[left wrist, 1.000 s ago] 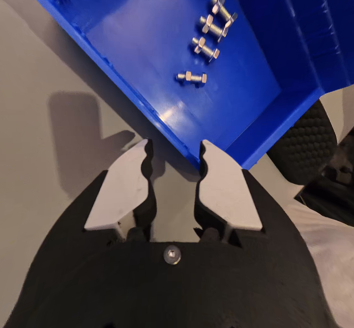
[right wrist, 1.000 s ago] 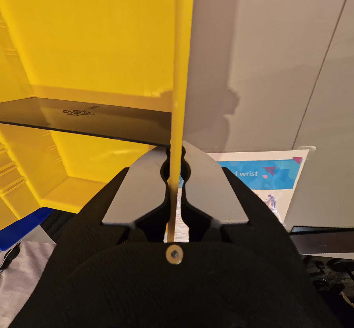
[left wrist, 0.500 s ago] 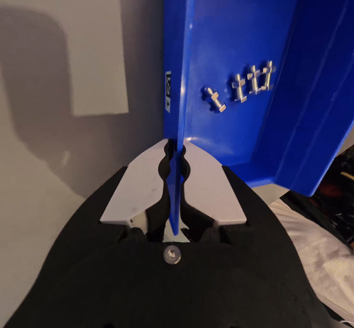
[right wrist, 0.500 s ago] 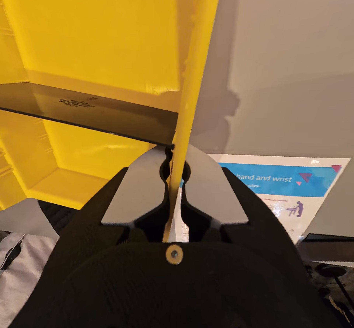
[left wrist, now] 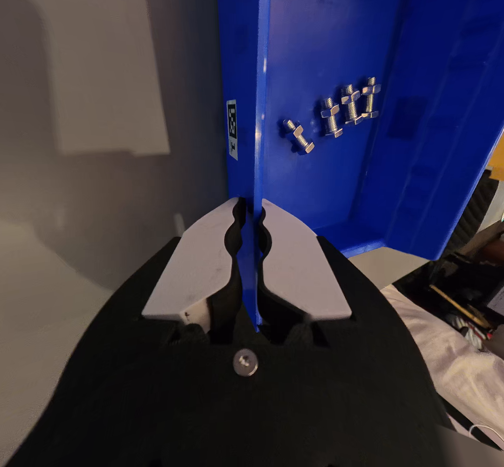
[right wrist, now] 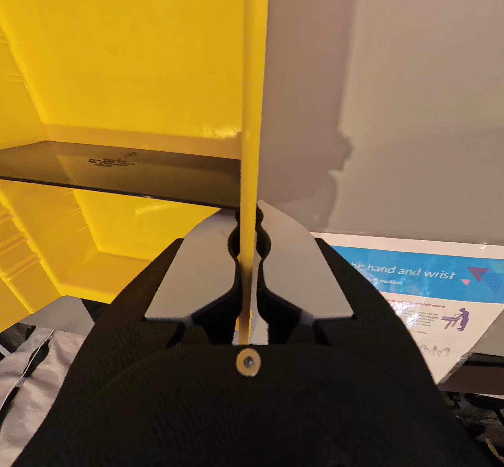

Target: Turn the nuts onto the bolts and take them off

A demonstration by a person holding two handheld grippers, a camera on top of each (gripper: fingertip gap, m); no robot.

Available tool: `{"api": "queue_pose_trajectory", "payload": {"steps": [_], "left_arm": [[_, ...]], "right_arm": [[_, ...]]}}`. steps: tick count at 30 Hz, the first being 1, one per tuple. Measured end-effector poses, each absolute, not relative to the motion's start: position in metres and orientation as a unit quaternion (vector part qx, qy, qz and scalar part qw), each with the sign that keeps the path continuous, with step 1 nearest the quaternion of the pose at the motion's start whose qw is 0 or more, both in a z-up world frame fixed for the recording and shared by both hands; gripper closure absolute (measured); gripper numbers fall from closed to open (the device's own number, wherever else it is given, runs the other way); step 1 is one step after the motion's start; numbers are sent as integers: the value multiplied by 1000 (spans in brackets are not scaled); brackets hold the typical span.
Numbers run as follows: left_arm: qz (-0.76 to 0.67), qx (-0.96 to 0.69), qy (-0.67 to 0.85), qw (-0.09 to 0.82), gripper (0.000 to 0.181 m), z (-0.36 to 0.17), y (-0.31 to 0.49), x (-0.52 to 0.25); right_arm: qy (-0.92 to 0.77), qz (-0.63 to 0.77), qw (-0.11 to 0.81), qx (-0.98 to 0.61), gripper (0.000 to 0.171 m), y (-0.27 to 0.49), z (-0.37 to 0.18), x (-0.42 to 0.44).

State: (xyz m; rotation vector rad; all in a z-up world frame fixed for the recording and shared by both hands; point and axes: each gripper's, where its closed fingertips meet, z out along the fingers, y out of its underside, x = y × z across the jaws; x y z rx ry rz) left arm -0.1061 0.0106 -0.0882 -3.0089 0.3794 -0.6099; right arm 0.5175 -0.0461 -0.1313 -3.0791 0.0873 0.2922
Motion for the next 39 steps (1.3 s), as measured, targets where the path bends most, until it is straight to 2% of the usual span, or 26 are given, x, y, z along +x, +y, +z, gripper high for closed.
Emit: {"api": "queue_pose_trajectory", "payload": {"steps": [14,28,32,34,36,39], "left_arm": [[-160,-984,26,71,176,-87,-11,-266],[-186,-977,12,105,173,-84,-26,-293],[-176,-964,21,198,165,-55,-18,-300],[-139,-952,27,273,149,-27,-12,-309],[-104,-928,49,353,145,6,-10,-308],[-61,-891,96,440,128,42,-15,-286]], "right_arm": [[39,96,24,-994,164,-32,-131,482],[12,77,47,-996,164,-26,-129,446],[-7,-24,212,-977,155,-4,-88,457],[-29,-114,338,-934,148,5,-45,460],[-52,-197,445,-872,140,4,2,450],[-69,-265,543,-794,137,-7,53,420]]}}
